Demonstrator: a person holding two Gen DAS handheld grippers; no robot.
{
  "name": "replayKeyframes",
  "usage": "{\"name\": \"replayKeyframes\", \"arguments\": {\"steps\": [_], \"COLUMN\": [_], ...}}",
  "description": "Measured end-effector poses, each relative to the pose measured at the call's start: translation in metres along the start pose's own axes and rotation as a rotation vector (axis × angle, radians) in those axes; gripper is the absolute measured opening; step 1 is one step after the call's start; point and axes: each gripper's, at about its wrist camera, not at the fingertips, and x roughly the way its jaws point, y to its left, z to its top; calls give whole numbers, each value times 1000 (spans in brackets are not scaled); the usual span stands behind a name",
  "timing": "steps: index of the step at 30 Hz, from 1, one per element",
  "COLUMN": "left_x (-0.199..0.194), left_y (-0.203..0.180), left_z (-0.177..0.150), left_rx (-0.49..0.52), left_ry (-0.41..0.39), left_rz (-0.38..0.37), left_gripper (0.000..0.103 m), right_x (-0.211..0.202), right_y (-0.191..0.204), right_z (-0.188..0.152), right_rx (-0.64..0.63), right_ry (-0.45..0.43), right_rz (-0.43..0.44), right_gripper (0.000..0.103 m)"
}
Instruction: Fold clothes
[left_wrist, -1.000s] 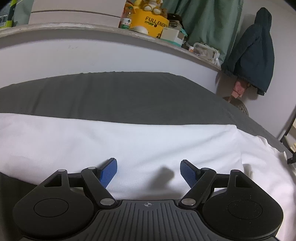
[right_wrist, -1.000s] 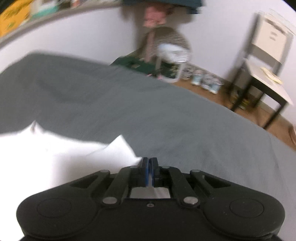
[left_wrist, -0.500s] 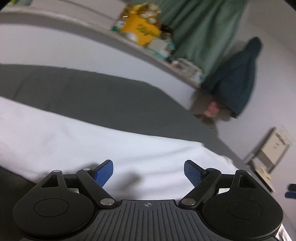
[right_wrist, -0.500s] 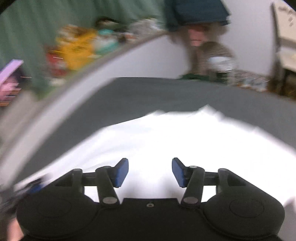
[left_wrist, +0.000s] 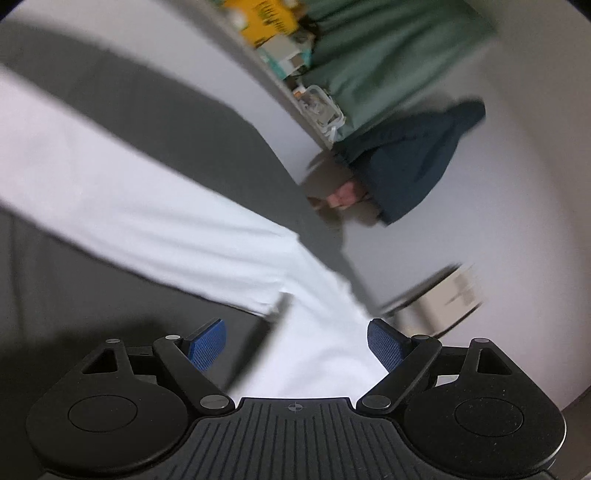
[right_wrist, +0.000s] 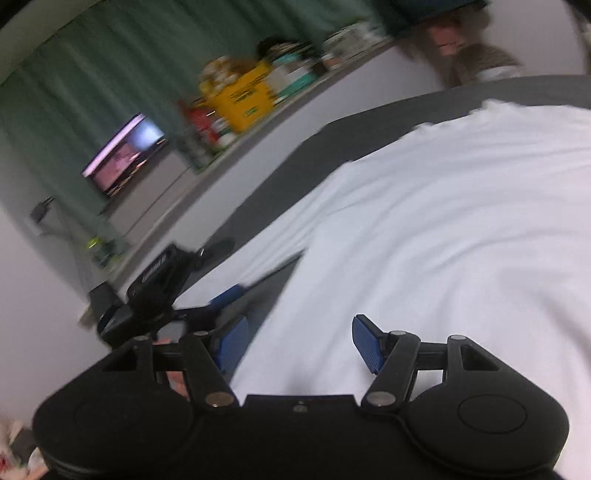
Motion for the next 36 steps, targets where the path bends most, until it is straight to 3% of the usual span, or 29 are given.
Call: {"name": "replayKeyframes", "arguments": {"steps": [3, 7, 11, 15, 19, 20, 21, 22, 23, 24, 26, 31, 36], "left_x": [4, 22, 60, 95, 114, 116, 119, 120, 120, 119, 118, 111, 128], "left_y": [13, 16, 12, 14, 4, 1, -1, -3, -1, 1, 5, -19, -28], "left_z": [1, 8, 20, 23, 23, 22, 21, 22, 22, 23, 25, 54, 77], "left_rx": [-127, -176, -195, -256, -237, -227, -210, -190, -178, -165, -136, 166, 359], "left_ry": [22, 123, 210, 209, 172, 164, 157, 150, 142, 134, 126, 90, 144], "left_rz": [-5, 50, 66, 94, 133, 144, 167, 200, 228, 252, 266, 325, 406], "left_gripper": [86, 86, 86, 85, 85, 77, 68, 46, 32, 28, 8, 6, 6], "right_x": [16, 25, 30, 29, 25, 24, 23, 22, 23, 23, 25, 28, 42], "right_y": [4, 12, 41, 40, 37, 37, 37, 36, 35, 35, 34, 40, 47], "right_z": [-19, -45, -51, -51, -50, -49, -49, -49, -49, -51, -54, -62, -75], "right_rx": [-87, -221, -467, -453, -427, -419, -408, -399, -391, -389, -397, -422, -481], "right_ry": [23, 135, 191, 202, 193, 187, 180, 177, 176, 176, 181, 211, 266], "right_rz": [67, 134, 190, 252, 235, 240, 246, 250, 253, 251, 242, 253, 246], "right_gripper": [62, 62, 62, 62, 62, 62, 63, 63, 64, 64, 64, 64, 64]}}
